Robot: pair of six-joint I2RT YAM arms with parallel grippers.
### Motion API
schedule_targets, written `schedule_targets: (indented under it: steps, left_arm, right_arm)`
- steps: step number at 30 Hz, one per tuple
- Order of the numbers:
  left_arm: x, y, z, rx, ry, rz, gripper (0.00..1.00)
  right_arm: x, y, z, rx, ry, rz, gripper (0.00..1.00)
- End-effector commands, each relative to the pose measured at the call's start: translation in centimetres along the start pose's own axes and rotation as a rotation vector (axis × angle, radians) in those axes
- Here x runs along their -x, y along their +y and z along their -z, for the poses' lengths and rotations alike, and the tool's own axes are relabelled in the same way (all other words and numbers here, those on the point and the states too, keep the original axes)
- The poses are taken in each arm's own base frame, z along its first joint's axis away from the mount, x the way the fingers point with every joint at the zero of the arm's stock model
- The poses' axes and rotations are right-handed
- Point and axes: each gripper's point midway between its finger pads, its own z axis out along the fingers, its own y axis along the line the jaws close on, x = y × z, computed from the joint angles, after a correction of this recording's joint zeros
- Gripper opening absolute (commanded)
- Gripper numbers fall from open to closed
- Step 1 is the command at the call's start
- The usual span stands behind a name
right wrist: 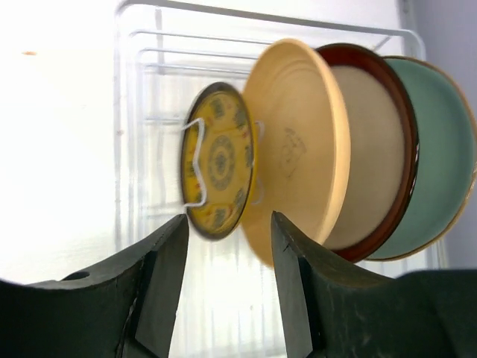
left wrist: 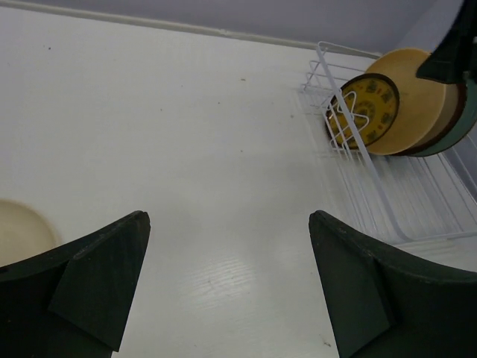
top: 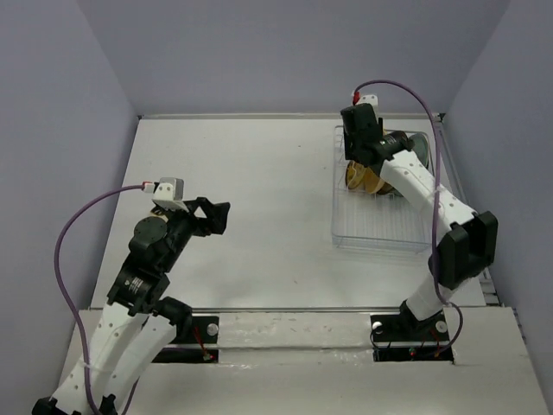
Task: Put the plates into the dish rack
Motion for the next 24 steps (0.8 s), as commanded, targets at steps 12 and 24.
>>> schedule_targets:
  steps: [12, 24]
  left_arm:
    - [-5.6, 11.9, -2.6, 0.438, 0.031, 0.432, 0.99]
    - [-10.3, 22.5, 2.6, 0.963, -0.068, 0.578, 0.9]
  right_arm:
    - [-4.1, 13.9, 19.2, 1.06, -0.285, -0.211, 0.56]
    - [-6.0, 13.6, 23.0, 1.206, -0.312, -0.222, 0.56]
